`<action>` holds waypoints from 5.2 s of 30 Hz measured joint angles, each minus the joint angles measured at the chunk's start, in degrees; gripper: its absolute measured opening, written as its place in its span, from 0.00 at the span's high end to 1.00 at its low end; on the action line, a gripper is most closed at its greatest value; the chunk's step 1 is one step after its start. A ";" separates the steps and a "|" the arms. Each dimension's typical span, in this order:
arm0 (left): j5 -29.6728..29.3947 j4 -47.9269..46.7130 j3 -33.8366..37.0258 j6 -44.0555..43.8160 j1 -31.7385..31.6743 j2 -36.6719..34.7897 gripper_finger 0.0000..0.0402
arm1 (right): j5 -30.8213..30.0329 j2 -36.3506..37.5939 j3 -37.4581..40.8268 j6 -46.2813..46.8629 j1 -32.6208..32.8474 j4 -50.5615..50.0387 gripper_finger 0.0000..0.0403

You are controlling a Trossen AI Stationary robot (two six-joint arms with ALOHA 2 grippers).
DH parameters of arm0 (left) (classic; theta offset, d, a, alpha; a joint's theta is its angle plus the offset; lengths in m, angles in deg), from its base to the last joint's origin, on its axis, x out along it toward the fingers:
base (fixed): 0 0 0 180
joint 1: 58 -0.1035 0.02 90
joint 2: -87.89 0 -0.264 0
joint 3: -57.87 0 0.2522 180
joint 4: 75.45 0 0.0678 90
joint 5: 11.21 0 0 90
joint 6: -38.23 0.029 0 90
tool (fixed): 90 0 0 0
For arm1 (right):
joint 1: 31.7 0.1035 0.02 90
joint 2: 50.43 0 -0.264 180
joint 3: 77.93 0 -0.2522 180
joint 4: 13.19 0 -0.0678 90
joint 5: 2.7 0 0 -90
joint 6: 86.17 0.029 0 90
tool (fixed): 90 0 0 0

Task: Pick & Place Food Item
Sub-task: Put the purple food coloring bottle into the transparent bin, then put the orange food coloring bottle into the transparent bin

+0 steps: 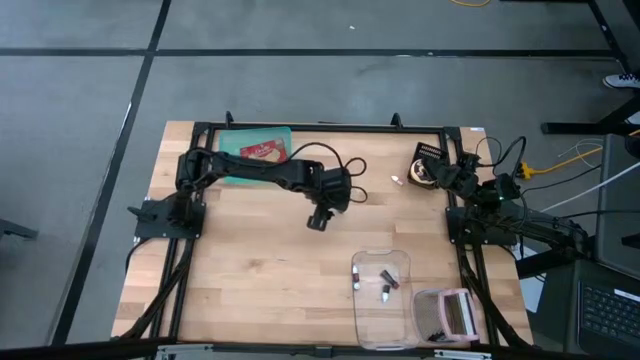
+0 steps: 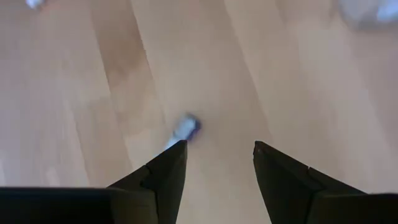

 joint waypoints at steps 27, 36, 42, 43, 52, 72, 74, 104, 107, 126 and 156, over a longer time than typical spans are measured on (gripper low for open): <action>13.03 11.98 -24.63 -8.38 -7.60 18.67 0.55 | -0.86 -0.01 0.00 2.19 -0.01 0.01 0.61; 12.26 -4.07 -28.45 4.07 -7.80 22.03 0.55 | 1.47 -0.02 -0.02 2.19 0.00 -0.01 0.61; 10.95 -11.15 -26.48 9.83 -7.77 21.94 0.55 | 1.47 -0.01 0.00 0.79 -0.01 -0.02 0.61; 10.95 -11.26 -26.01 10.11 -7.68 21.94 0.55 | 1.49 -0.01 0.00 0.68 -0.01 -0.02 0.61; 11.02 -15.61 -23.75 14.82 -5.77 21.96 0.55 | 1.95 -0.02 0.00 0.49 0.00 -0.03 0.61; 10.62 -8.18 -16.68 4.29 -5.69 21.48 0.81 | 1.79 0.00 -0.01 0.21 -0.01 -1.44 0.61; 13.44 -6.78 -16.90 -2.08 -6.48 21.54 0.86 | 1.68 -0.02 -0.01 0.20 0.00 -1.76 0.61; 30.02 68.57 -17.78 -51.36 -9.77 0.23 0.89 | 5.57 0.01 -0.02 2.19 0.00 0.97 0.61; 29.06 68.47 -17.78 -48.92 -5.40 -0.33 0.89 | 5.34 0.01 -0.02 2.19 0.00 0.97 0.61; 18.24 52.84 -17.75 -44.72 16.17 14.15 0.89 | 5.27 0.01 -0.02 3.96 -0.02 0.71 0.61; 19.03 71.20 -17.69 -64.72 14.67 24.79 0.45 | 10.50 -0.02 -0.02 5.28 0.00 3.72 0.61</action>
